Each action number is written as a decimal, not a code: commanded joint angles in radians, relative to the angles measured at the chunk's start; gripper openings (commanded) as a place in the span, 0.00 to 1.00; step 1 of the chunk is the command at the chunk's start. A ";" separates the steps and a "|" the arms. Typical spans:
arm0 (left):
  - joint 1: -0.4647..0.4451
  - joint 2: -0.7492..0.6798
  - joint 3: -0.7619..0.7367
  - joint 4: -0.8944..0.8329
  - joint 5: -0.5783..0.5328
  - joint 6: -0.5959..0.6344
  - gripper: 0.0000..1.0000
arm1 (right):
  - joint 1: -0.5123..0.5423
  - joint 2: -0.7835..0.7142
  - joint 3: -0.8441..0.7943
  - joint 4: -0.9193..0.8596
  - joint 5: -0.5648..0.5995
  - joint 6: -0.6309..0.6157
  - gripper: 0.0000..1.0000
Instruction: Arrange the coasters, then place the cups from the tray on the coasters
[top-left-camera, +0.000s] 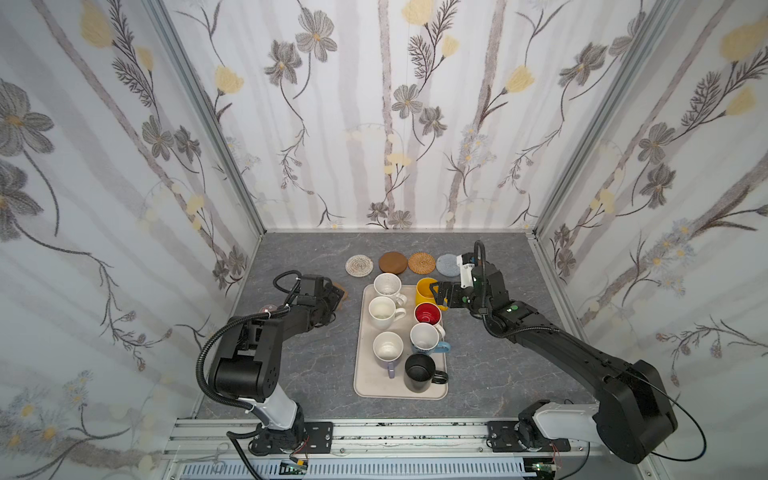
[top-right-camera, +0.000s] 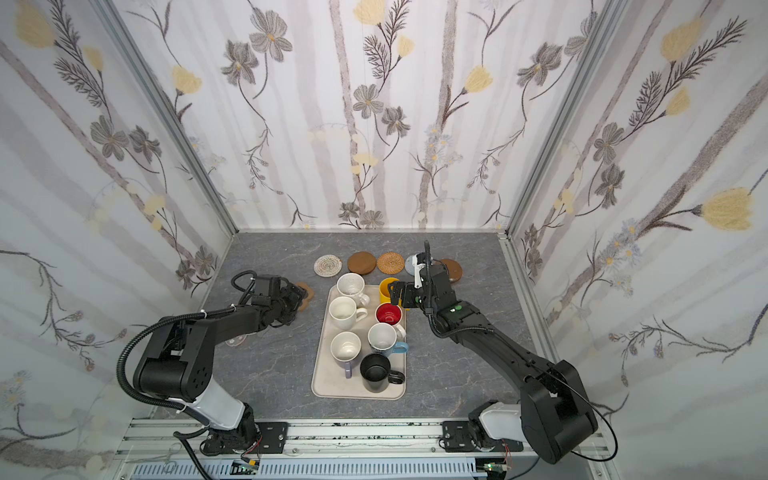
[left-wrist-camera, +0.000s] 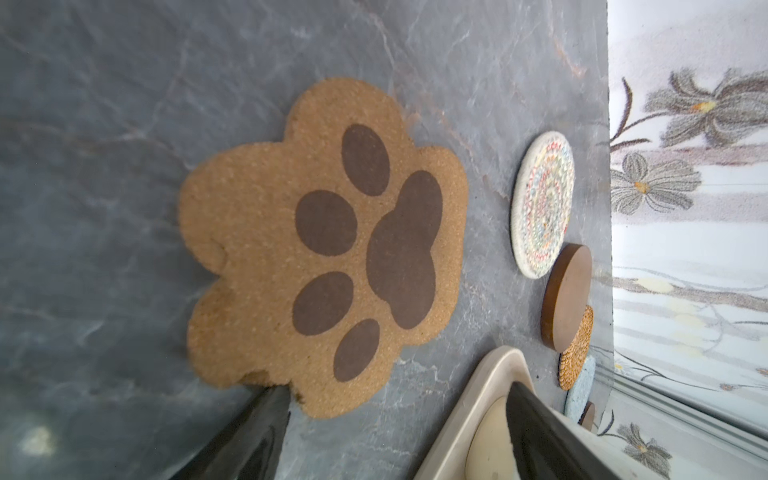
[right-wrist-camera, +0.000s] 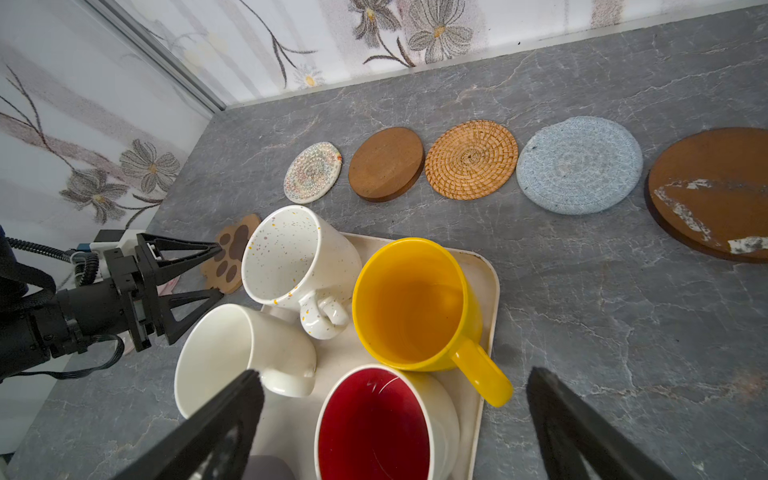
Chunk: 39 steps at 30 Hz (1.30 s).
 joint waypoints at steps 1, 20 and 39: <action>0.006 0.049 0.049 -0.056 -0.025 0.007 0.85 | 0.003 0.040 0.049 0.002 -0.014 -0.018 1.00; 0.067 0.357 0.445 -0.056 -0.053 0.037 0.79 | 0.006 0.101 0.119 0.007 -0.034 -0.032 1.00; 0.109 0.040 0.423 -0.206 -0.042 0.122 0.86 | 0.006 0.041 0.124 0.178 -0.004 0.002 1.00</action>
